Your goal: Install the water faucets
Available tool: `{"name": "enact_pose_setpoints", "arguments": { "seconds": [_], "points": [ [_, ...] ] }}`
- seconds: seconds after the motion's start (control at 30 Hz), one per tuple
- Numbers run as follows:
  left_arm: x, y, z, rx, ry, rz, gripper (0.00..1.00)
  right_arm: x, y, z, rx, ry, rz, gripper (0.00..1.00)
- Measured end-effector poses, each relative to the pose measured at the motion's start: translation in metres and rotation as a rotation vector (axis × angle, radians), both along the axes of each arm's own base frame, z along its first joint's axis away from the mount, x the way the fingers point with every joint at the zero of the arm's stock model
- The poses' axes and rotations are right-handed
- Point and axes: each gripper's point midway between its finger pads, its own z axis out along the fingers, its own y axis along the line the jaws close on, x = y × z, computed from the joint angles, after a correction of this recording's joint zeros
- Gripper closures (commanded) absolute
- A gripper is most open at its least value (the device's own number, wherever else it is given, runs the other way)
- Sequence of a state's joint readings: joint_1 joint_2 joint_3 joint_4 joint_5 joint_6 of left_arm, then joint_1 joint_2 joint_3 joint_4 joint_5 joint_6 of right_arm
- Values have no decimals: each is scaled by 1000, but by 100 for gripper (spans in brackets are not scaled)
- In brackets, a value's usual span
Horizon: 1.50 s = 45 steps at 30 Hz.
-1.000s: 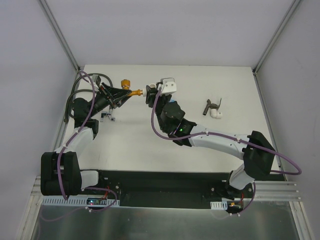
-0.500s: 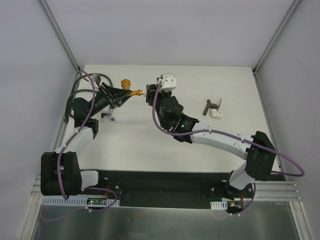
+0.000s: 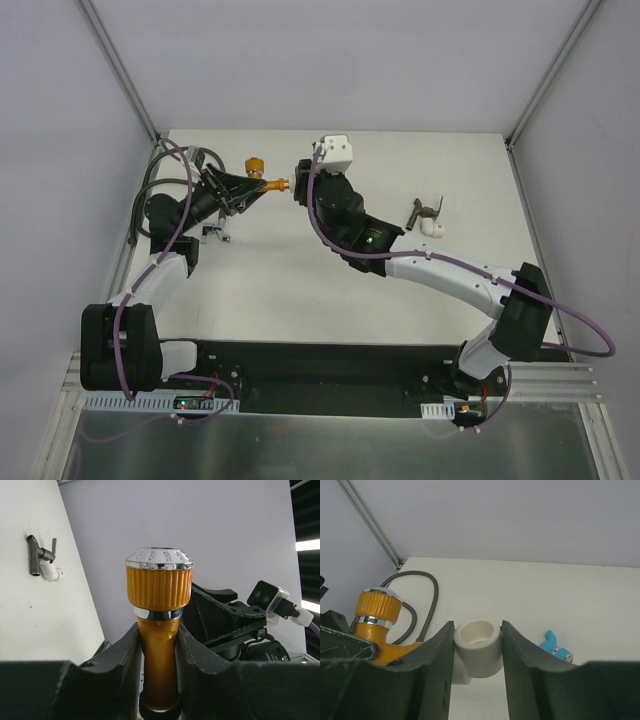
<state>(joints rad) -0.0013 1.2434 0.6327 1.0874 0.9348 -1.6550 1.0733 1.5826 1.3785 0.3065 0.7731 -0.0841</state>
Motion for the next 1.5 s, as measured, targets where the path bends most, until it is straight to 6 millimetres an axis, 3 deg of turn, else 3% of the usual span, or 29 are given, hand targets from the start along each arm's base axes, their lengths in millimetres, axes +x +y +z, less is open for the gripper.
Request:
{"name": "enact_pose_setpoints", "arguments": {
  "seconds": [0.73, 1.3, 1.5],
  "points": [
    [-6, -12, 1, 58, -71, -21, 100, -3, -14, -5, -19, 164, -22, 98],
    [-12, -26, -4, 145, -156, 6, 100, -3, -27, -23, 60, 283, -77, 98],
    [-17, -33, -1, 159, -197, 10, 100, -5, -36, -20, 106, 313, -87, 98]
  ]
}}
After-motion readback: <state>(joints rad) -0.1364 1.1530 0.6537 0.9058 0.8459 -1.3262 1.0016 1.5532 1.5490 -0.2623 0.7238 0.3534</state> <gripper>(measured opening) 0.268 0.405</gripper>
